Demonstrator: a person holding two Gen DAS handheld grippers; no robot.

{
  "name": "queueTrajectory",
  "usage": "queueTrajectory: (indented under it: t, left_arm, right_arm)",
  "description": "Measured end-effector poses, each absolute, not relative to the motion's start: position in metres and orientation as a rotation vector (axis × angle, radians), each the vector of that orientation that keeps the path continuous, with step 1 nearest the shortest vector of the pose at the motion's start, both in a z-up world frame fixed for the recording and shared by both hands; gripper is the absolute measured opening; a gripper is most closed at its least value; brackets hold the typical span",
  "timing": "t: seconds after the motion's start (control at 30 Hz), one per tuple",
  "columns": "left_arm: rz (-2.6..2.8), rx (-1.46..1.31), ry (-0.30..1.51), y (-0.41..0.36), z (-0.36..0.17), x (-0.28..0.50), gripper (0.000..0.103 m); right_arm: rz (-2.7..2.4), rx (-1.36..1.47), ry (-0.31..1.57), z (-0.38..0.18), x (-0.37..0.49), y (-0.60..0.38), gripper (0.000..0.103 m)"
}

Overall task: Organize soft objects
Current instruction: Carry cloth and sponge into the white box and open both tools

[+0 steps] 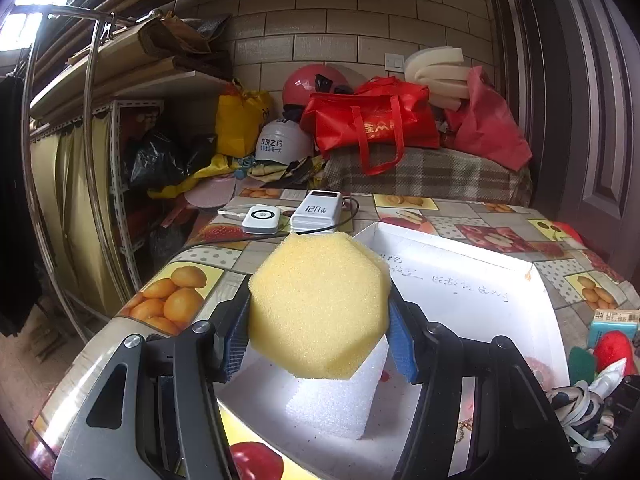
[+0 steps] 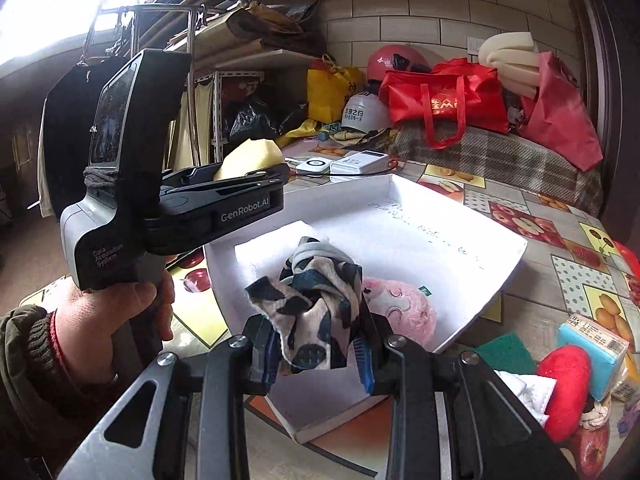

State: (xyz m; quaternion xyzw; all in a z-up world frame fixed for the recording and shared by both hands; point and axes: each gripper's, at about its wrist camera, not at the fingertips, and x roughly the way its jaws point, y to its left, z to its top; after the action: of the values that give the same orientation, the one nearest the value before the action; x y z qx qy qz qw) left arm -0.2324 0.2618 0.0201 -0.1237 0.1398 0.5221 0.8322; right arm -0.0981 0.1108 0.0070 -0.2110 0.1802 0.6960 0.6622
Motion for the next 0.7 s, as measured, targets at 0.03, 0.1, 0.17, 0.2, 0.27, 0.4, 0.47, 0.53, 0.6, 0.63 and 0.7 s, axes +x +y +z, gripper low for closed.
queueTrajectory:
  t: [0.03, 0.1, 0.17, 0.2, 0.27, 0.4, 0.47, 0.53, 0.6, 0.63, 0.7]
  left_arm:
    - [1.106, -0.264, 0.292, 0.262, 0.02, -0.233, 0.059]
    - [1.105, -0.262, 0.293, 0.261, 0.02, -0.233, 0.06]
    - [1.101, -0.256, 0.296, 0.26, 0.02, -0.233, 0.06]
    - [1.099, -0.255, 0.297, 0.26, 0.021, -0.233, 0.06]
    - [1.098, -0.257, 0.297, 0.261, 0.021, -0.232, 0.06]
    - [1.097, -0.256, 0.297, 0.261, 0.021, -0.232, 0.06]
    - [1.095, -0.25, 0.301, 0.26, 0.021, -0.231, 0.06]
    - [1.092, -0.239, 0.313, 0.26, 0.021, -0.228, 0.06]
    - [1.073, -0.24, 0.33, 0.262, 0.02, -0.222, 0.06]
    - [1.06, -0.25, 0.337, 0.265, 0.019, -0.218, 0.06]
    - [1.032, -0.283, 0.357, 0.271, 0.017, -0.211, 0.06]
  right_arm:
    - [1.583, -0.491, 0.424, 0.005, -0.101, 0.115, 0.03]
    - [1.594, -0.514, 0.464, 0.001, -0.101, 0.123, 0.03]
    - [1.593, -0.52, 0.506, -0.002, -0.099, 0.131, 0.03]
    - [1.588, -0.525, 0.532, -0.005, -0.097, 0.134, 0.03]
    - [1.565, -0.519, 0.582, -0.008, -0.09, 0.14, 0.03]
    - [1.428, -0.49, 0.589, -0.007, -0.075, 0.149, 0.03]
    - [1.347, -0.454, 0.582, -0.005, -0.063, 0.151, 0.03]
    - [1.301, -0.41, 0.592, -0.004, -0.052, 0.152, 0.03]
    - [1.313, -0.372, 0.611, -0.003, -0.047, 0.153, 0.03]
    - [1.328, -0.361, 0.609, -0.001, -0.048, 0.153, 0.03]
    - [1.354, -0.368, 0.581, 0.001, -0.057, 0.153, 0.03]
